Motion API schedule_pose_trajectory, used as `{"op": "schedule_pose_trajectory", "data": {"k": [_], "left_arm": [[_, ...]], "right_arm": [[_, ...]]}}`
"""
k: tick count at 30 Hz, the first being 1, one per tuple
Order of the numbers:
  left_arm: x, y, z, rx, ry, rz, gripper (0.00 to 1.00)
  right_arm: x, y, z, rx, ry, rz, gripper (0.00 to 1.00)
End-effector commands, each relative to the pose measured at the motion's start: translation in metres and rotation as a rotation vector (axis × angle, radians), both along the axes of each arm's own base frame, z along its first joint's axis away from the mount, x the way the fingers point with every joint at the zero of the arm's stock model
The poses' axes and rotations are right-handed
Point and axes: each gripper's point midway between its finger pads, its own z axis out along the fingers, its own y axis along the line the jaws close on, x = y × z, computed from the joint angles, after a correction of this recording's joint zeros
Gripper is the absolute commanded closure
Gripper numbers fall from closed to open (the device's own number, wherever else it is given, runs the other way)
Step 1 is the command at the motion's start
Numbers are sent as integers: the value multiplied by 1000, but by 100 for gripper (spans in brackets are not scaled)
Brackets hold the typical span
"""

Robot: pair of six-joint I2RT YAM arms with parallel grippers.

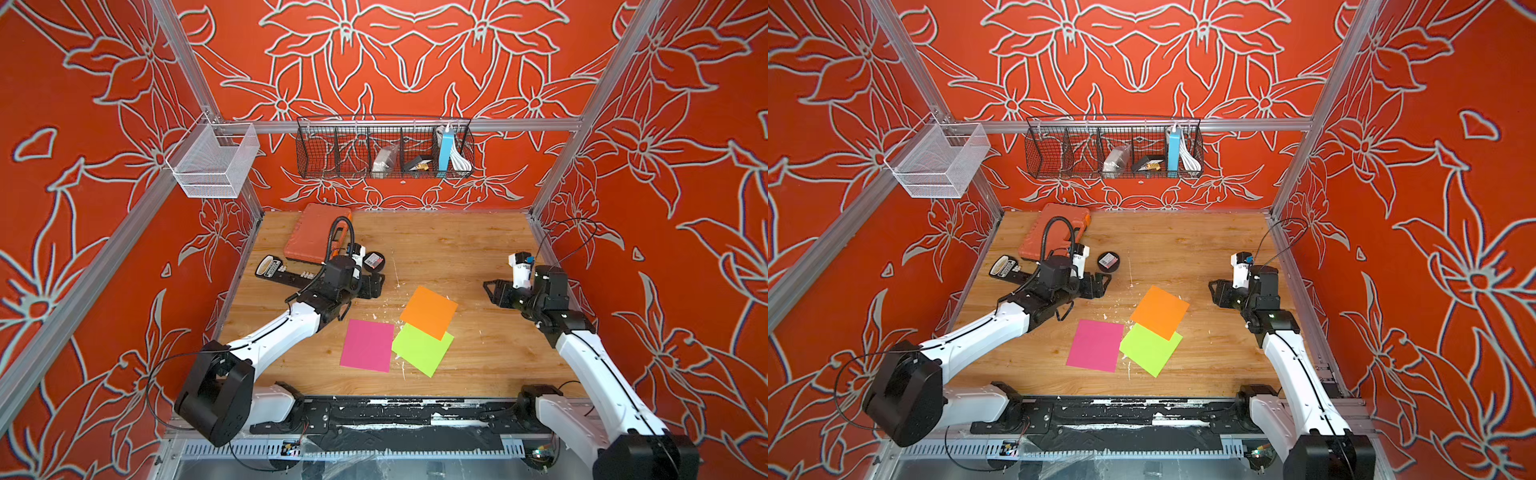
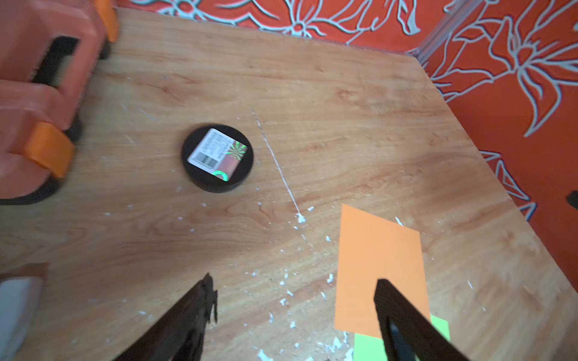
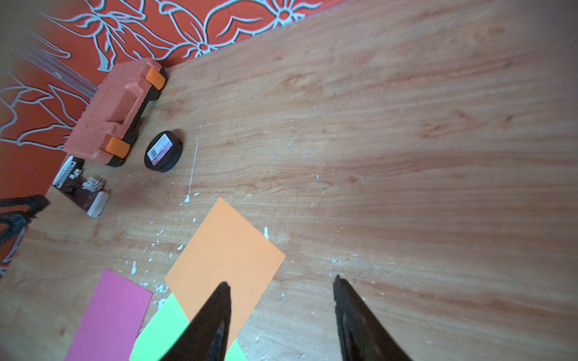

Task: Fold the square paper diagonally
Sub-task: Fold the paper at the center of the board.

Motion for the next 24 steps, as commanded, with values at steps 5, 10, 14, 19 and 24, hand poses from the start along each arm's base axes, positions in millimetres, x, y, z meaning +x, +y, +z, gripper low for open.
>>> {"op": "schedule_pose_trajectory", "data": {"k": [5,10,14,19,24], "left_arm": [[-26,-59,-12,-133,137,-152,31],[-40,-93,-36,-120,240,-256,49],[-50,-121,-47,-101,301,-329,65],[-52,-144,-62,-69,347,-354,81],[-48,-148,-88,-23,415,-317,89]], "right_arm": [[-21,36,-23,101,214,178,46],[-19,40,-27,81,208,173,48],[-16,41,-34,79,228,161,51],[-12,40,-41,59,253,157,52],[-7,41,-43,56,272,164,55]]}}
